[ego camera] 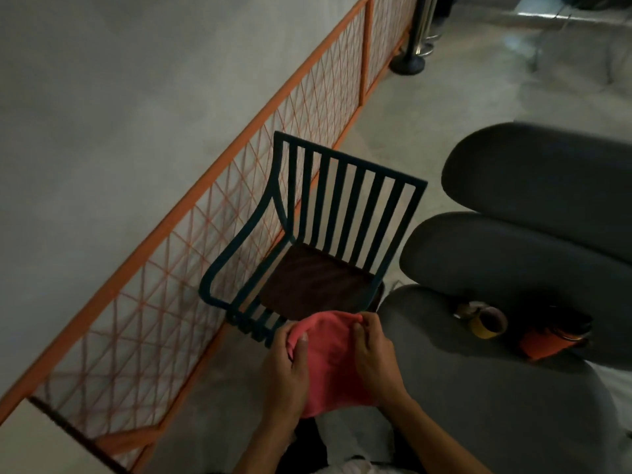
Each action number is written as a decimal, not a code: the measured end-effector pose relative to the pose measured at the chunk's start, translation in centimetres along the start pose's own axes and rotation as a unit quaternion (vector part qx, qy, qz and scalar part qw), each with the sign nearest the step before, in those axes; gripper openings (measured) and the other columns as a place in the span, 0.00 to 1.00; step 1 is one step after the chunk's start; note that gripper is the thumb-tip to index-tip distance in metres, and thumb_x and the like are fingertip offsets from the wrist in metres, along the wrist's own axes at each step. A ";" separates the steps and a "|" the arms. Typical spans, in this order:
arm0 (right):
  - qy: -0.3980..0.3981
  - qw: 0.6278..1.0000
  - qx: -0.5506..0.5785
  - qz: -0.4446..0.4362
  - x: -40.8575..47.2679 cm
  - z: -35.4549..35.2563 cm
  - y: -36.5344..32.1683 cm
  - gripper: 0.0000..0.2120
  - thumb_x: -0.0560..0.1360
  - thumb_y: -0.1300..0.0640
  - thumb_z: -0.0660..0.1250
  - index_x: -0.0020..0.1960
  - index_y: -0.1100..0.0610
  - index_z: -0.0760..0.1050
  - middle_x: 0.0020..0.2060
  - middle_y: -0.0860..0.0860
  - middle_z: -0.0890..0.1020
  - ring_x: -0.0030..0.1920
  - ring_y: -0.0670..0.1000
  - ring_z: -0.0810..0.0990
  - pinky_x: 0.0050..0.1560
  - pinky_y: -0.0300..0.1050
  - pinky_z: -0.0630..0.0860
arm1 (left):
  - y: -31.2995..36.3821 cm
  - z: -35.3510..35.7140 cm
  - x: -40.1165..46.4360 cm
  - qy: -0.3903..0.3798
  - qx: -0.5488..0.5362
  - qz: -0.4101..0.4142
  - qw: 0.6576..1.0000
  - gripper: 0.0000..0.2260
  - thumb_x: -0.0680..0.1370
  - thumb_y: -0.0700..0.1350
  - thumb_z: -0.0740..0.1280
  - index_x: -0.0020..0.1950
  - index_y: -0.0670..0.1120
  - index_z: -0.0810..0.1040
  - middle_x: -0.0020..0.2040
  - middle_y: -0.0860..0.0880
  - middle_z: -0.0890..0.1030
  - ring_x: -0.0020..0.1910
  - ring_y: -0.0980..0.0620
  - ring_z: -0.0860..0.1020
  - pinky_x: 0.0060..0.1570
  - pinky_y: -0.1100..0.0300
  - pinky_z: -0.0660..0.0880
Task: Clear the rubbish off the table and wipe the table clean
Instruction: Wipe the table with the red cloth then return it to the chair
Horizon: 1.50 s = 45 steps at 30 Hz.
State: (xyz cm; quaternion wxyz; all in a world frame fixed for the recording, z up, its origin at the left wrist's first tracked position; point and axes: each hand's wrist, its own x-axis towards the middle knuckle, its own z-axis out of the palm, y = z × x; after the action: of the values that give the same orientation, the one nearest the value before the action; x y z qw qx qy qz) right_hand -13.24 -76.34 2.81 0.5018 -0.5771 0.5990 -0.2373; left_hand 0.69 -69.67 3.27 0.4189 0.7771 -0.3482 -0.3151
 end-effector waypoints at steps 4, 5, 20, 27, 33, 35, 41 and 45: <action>0.028 0.999 -0.002 0.042 0.8 3.5 -0.9 0.06 0.84 0.50 0.55 0.56 0.48 0.70 0.40 0.48 0.80 0.39 0.46 0.79 0.40 0.46 0.73 | -1.6 -2.3 3.3 -0.041 0.000 0.001 0.999 0.09 0.84 0.51 0.62 0.63 0.60 0.71 0.55 0.68 0.75 0.55 0.76 0.73 0.51 0.77 0.69; 0.035 0.998 -0.002 0.045 0.9 4.2 -1.0 0.06 0.84 0.51 0.55 0.56 0.48 0.70 0.40 0.47 0.80 0.39 0.45 0.79 0.40 0.45 0.73 | -2.0 -2.8 3.9 -0.046 0.005 -0.001 0.999 0.08 0.84 0.51 0.62 0.62 0.61 0.71 0.55 0.68 0.75 0.55 0.76 0.73 0.51 0.77 0.69; 0.029 0.995 0.039 0.089 4.6 7.5 -1.2 0.06 0.84 0.51 0.56 0.57 0.48 0.71 0.40 0.45 0.79 0.37 0.35 0.77 0.35 0.28 0.70 | -3.7 -4.2 8.6 -0.076 0.070 -0.009 0.995 0.10 0.84 0.48 0.63 0.64 0.50 0.76 0.53 0.64 0.77 0.55 0.71 0.76 0.51 0.76 0.71; -0.009 0.993 0.048 0.106 8.0 7.1 0.5 0.08 0.84 0.50 0.55 0.58 0.49 0.71 0.41 0.47 0.80 0.36 0.37 0.77 0.35 0.28 0.70 | -3.3 -2.1 10.6 -0.061 0.095 0.005 0.994 0.09 0.84 0.43 0.64 0.63 0.45 0.76 0.51 0.66 0.73 0.51 0.81 0.71 0.48 0.82 0.66; 0.004 0.989 0.037 0.142 11.2 7.3 2.4 0.09 0.84 0.50 0.54 0.60 0.50 0.71 0.41 0.45 0.79 0.38 0.39 0.76 0.37 0.33 0.69 | -5.9 0.9 14.0 -0.090 0.107 -0.030 0.990 0.10 0.84 0.49 0.63 0.64 0.52 0.75 0.53 0.61 0.78 0.52 0.65 0.77 0.54 0.68 0.73; 0.021 0.987 0.031 0.158 13.0 7.9 3.5 0.10 0.84 0.51 0.54 0.61 0.51 0.71 0.41 0.44 0.78 0.39 0.39 0.76 0.37 0.33 0.69 | -7.4 2.3 16.3 -0.120 0.122 -0.034 0.985 0.11 0.84 0.50 0.62 0.66 0.52 0.75 0.55 0.57 0.79 0.54 0.60 0.77 0.54 0.64 0.74; 0.074 0.970 0.026 0.229 18.6 10.4 7.2 0.12 0.84 0.51 0.54 0.63 0.53 0.70 0.40 0.44 0.75 0.37 0.38 0.73 0.40 0.42 0.67 | -11.2 6.3 23.8 -0.194 0.175 -0.002 0.965 0.11 0.84 0.52 0.61 0.66 0.53 0.73 0.56 0.53 0.80 0.54 0.53 0.79 0.53 0.55 0.77; 0.094 0.963 0.039 0.251 23.4 12.9 9.9 0.11 0.84 0.51 0.55 0.62 0.53 0.70 0.38 0.45 0.76 0.35 0.39 0.73 0.35 0.38 0.69 | -14.0 9.2 29.0 -0.209 0.204 0.011 0.956 0.13 0.84 0.52 0.60 0.67 0.50 0.73 0.56 0.54 0.80 0.53 0.54 0.78 0.53 0.56 0.76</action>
State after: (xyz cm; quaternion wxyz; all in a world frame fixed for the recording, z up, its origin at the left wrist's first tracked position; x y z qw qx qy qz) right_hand -2.45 -92.11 -18.39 0.5088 -0.3630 0.7596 -0.1799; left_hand 13.60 -91.27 -18.78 0.1723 0.7589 -0.4934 -0.3884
